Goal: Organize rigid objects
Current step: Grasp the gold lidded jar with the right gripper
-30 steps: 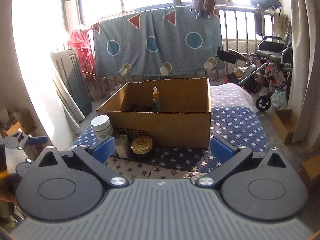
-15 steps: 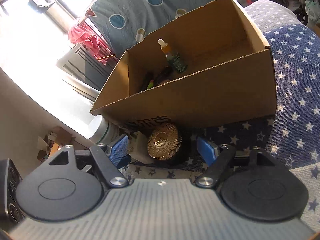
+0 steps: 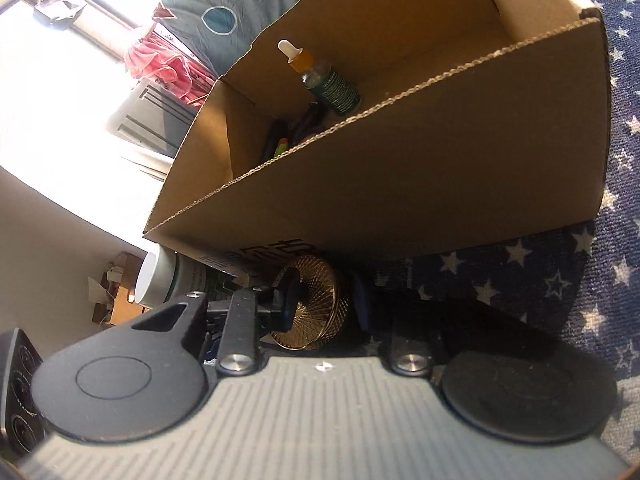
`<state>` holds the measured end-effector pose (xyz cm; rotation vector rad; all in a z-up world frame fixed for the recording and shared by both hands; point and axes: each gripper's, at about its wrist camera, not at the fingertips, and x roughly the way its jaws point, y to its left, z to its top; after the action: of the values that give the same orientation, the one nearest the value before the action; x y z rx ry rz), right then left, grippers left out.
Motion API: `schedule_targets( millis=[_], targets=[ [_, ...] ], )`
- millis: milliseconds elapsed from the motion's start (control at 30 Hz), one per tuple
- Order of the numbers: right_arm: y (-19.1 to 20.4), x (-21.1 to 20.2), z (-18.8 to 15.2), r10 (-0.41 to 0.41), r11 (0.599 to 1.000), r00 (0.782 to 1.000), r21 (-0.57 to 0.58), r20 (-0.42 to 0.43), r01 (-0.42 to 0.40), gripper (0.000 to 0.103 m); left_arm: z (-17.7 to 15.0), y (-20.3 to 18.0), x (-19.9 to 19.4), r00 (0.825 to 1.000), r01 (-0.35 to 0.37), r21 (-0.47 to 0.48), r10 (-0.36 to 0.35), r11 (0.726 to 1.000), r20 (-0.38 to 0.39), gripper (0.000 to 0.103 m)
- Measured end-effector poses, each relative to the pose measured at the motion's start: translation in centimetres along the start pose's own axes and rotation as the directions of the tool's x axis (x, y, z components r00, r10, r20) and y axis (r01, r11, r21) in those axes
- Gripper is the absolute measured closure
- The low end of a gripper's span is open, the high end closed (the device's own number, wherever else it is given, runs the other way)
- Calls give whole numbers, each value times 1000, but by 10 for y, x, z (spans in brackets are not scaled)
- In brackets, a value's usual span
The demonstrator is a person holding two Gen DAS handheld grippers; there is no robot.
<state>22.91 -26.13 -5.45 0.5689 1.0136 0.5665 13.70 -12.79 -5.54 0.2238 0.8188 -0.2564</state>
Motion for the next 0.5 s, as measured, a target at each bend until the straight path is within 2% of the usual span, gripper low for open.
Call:
schedule_targets(
  millis=[167,300,500],
  targets=[
    [6,-15,-11,-25,1000,1000,6,-2,25,76,0,-4,-11,998,55,-10,-55,998,-8,56],
    [9,-24,-19,-56,998,998,-3,-14,56,74,-2,-7,-16,988,146,-32,-147,989,-36,54],
    [4,-18,-22,-36,999,999,21,-5,36,73,-2,-18,-11,993,120,37,-120,992,-21,42]
  ],
)
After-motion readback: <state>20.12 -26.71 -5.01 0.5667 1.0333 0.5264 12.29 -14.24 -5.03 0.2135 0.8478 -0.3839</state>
